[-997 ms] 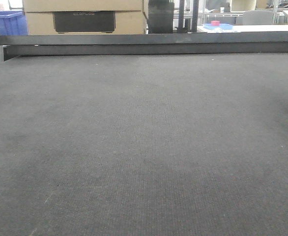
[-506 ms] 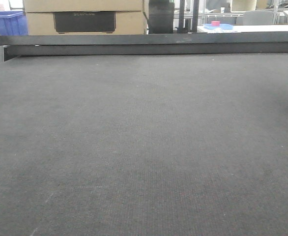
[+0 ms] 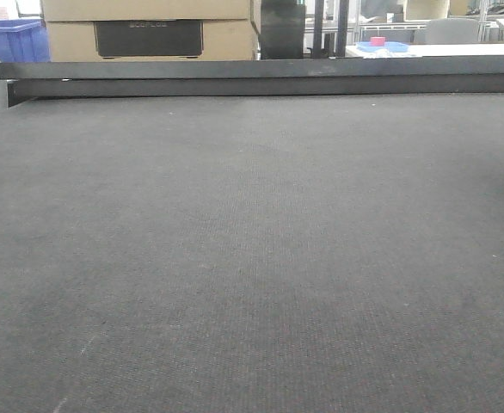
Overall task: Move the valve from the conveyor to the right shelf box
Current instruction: 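Lift both held valves up off the conveyor belt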
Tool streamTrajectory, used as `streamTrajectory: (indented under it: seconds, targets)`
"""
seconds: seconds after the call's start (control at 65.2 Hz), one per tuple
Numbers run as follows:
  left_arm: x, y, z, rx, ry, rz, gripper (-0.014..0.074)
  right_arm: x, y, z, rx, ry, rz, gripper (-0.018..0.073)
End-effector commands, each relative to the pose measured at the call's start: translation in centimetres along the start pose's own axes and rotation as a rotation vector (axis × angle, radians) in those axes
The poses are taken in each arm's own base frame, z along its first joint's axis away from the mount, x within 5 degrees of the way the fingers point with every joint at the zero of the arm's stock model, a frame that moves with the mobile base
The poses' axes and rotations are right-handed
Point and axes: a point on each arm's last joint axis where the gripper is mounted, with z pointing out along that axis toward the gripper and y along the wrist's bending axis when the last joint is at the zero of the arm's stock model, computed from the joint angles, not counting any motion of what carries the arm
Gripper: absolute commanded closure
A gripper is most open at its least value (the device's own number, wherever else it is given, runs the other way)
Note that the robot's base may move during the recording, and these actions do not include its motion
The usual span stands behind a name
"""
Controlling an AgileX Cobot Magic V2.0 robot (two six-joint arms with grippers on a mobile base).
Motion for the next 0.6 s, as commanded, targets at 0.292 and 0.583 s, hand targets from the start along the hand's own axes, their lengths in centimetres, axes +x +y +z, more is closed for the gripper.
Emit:
streamTrajectory:
  seconds: [0.292,0.583]
  targets:
    - [-0.9,0.0,-0.8,-0.012,-0.111,-0.003,0.0707,-0.8,0.0,-1.0,0.009,-0.093,-0.007,0.0712]
    - [-1.7,0.1,-0.9,-0.027,-0.206,-0.003,0.0707,-0.9,0.0,-1.0,0.009,-0.101,-0.007,0.0712]
